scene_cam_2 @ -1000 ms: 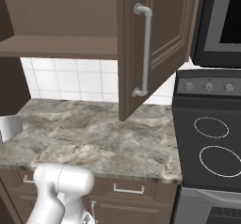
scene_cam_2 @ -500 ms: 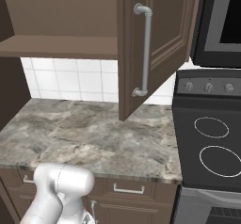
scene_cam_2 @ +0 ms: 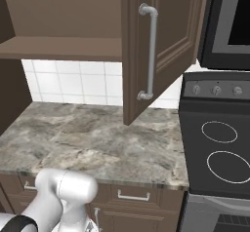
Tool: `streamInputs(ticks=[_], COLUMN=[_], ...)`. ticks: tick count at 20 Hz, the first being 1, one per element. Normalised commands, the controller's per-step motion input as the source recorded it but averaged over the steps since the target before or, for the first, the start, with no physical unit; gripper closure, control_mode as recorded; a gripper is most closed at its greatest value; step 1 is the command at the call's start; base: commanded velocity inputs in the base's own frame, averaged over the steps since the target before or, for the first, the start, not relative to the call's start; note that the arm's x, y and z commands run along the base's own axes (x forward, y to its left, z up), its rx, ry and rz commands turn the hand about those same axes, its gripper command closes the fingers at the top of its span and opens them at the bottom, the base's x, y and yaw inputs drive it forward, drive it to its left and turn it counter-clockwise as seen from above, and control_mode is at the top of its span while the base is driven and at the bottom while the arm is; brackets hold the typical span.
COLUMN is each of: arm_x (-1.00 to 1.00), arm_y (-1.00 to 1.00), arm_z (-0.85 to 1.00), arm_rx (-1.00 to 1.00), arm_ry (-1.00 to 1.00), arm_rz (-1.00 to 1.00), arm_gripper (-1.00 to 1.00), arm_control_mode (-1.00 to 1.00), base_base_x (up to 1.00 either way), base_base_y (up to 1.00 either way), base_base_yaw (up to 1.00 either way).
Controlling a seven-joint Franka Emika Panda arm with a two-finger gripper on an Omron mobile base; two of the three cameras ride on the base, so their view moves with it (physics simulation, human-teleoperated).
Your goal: Open the cabinet and move the ladle to the pot. Then close the cabinet.
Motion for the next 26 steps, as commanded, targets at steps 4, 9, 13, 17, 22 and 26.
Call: streamInputs(ticks=[4,9,13,17,22,26], arm_x=[0.45,0.6,0.56,0.34,0.3,0.27], arm_y=[0.24,0.19,0.23,0.3,0.21,0.19], arm_z=[0.0,0.0,-0.04,-0.07,-0.08,-0.07], arm_rx=[0.0,-0.01,-0.05,-0.06,-0.06,-0.04], arm_ry=[-0.06,-0.09,-0.11,-0.14,-0.15,-0.13], arm_rz=[-0.15,-0.18,-0.22,-0.25,-0.27,-0.26], arm_gripper=[-1.0,-1.0,-1.0,-1.0,-1.0,-1.0], arm_control_mode=[-1.0,-1.0,-1.0,-1.0,-1.0,-1.0], base_base_x=[0.0,0.0,0.0,0.0,0.0,0.0], base_base_y=[0.0,0.0,0.0,0.0,0.0,0.0], base_base_yaw=[0.0,0.0,0.0,0.0,0.0,0.0])
